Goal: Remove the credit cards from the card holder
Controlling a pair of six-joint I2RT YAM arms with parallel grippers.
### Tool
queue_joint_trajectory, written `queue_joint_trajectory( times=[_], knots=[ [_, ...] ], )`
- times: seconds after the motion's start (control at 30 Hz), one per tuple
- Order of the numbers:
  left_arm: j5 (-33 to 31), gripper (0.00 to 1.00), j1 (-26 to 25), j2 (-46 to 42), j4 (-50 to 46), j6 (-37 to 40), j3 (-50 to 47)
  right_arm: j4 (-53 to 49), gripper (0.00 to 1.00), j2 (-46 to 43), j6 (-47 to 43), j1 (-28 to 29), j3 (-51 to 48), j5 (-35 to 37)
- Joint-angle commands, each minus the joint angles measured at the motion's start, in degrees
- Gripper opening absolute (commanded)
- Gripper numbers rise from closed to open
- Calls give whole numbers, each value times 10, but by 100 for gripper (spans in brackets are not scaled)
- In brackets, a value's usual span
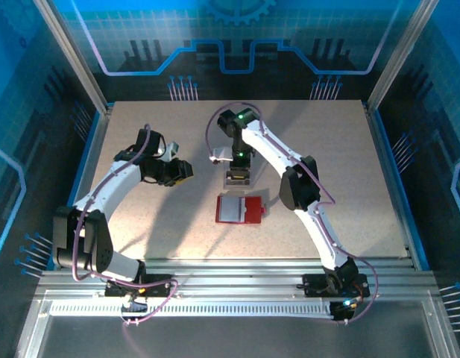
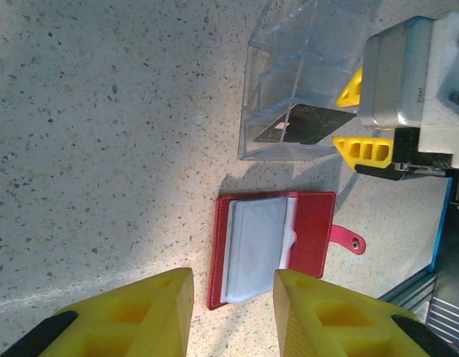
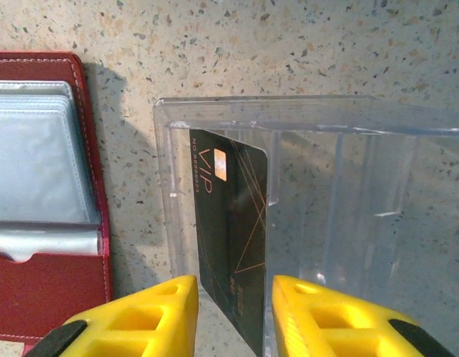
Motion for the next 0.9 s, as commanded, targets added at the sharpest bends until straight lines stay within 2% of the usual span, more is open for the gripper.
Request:
queue_joint_trajectory(
  times=[0.0, 0.2, 0.3, 0.5, 0.63, 0.73, 0.87],
  knots=[
    [15, 34, 3, -7, 1, -8, -10, 17, 32, -55, 13, 7, -20, -2],
    [15, 34, 2, -8, 1, -9, -11, 71, 32, -95, 45, 7, -71, 12],
    [17, 34, 0, -9, 3, -10, -11, 101, 32, -121, 88, 4, -100, 9],
    [31, 34, -12, -14, 21, -33, -16, 212, 33, -211, 218, 3, -237, -21],
    [39, 34, -41, -11, 57, -65, -30, 297, 33, -284, 320, 2, -354, -54],
    [35, 34, -67, -2, 78, -81, -35, 352, 33, -327, 409, 3, -438, -53],
    [34, 34, -92, 15, 105, -101, -37, 400, 28, -364, 531, 4, -520, -115]
  ],
)
